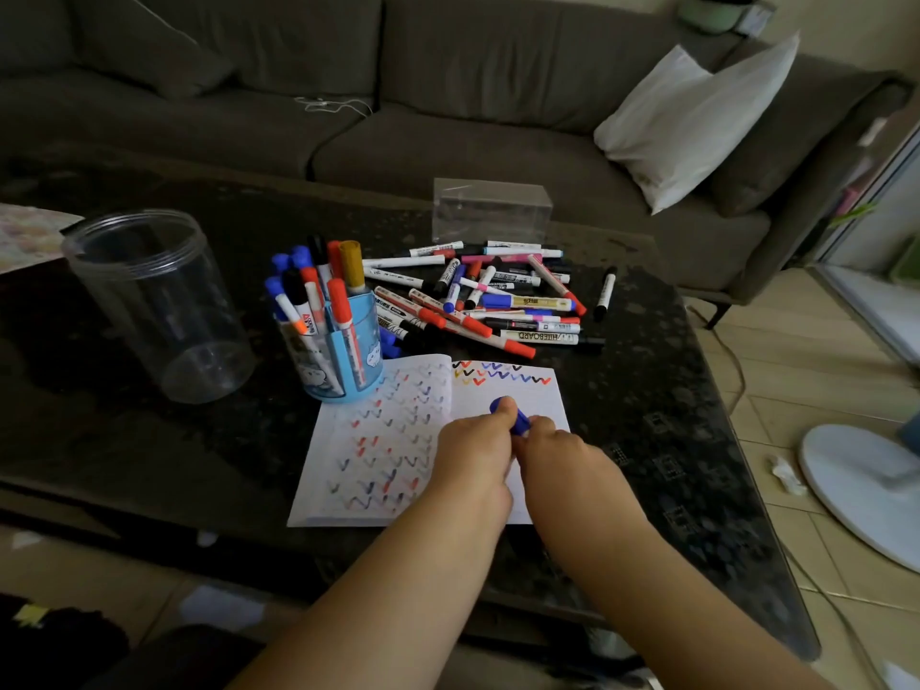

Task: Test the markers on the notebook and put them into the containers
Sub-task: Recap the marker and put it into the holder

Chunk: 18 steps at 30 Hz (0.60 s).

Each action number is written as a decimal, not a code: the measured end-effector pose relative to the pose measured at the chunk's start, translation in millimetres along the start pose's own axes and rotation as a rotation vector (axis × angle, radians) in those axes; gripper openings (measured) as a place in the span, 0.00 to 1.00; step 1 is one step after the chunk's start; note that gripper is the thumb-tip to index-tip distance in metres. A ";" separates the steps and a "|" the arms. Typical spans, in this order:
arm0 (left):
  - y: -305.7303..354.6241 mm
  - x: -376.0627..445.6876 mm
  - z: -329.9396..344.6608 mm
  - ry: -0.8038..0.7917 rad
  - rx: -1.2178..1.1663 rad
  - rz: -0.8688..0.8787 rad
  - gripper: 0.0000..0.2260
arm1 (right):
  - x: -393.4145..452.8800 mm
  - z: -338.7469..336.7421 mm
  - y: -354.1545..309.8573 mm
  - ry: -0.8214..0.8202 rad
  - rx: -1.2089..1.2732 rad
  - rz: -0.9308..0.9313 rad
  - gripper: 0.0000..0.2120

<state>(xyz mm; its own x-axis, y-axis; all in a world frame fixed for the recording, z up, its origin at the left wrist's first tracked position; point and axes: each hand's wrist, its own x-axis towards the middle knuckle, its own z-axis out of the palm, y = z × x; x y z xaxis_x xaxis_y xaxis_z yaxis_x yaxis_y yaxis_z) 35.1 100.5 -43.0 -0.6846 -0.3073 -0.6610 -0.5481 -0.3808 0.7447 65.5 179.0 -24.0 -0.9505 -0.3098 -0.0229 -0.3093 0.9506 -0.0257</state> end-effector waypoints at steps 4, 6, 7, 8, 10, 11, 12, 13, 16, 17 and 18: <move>7.1 -1.6 -3.9 -0.169 -0.094 -0.033 0.15 | 8.6 -6.4 5.2 -0.023 0.124 0.050 0.16; 13.3 -9.9 -17.0 -0.417 -0.220 -0.042 0.14 | 9.1 -18.8 4.5 -0.102 0.623 0.187 0.13; 15.2 -14.4 -24.9 -0.526 -0.271 -0.044 0.14 | 7.6 -21.5 6.8 -0.207 0.999 0.287 0.15; 15.2 -17.5 -32.9 -0.617 -0.316 -0.035 0.15 | 3.0 -27.5 7.4 -0.344 1.408 0.383 0.17; 13.4 -26.9 -45.7 -0.760 -0.389 -0.004 0.17 | -7.5 -36.7 8.1 -0.629 2.050 0.474 0.18; 12.0 -33.4 -50.2 -0.806 -0.412 0.018 0.17 | -12.5 -38.4 7.0 -0.761 2.248 0.458 0.18; 9.7 -38.8 -53.7 -0.827 -0.420 0.051 0.16 | -17.5 -38.5 3.7 -0.851 2.362 0.418 0.18; 8.4 -43.8 -56.8 -0.824 -0.423 0.086 0.14 | -21.9 -37.6 -0.8 -0.872 2.396 0.387 0.18; 6.5 -48.2 -62.4 -0.649 -0.341 0.193 0.10 | -30.1 -33.4 -16.1 -0.595 2.046 0.385 0.18; 5.9 -48.1 -62.0 -0.576 -0.278 0.206 0.10 | -30.4 -30.4 -18.7 -0.444 1.781 0.356 0.17; 3.7 -46.1 -59.8 -0.510 -0.225 0.203 0.10 | -29.4 -28.0 -20.4 -0.306 1.475 0.307 0.17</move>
<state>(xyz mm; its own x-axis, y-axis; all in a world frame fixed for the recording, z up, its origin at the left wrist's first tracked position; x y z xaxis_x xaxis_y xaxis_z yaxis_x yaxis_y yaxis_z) 93.4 61.2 -15.3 -0.9401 0.0430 -0.3381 -0.3046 -0.5508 0.7770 99.0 169.2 5.2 -0.8705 -0.2788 -0.4056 0.3704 0.1716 -0.9129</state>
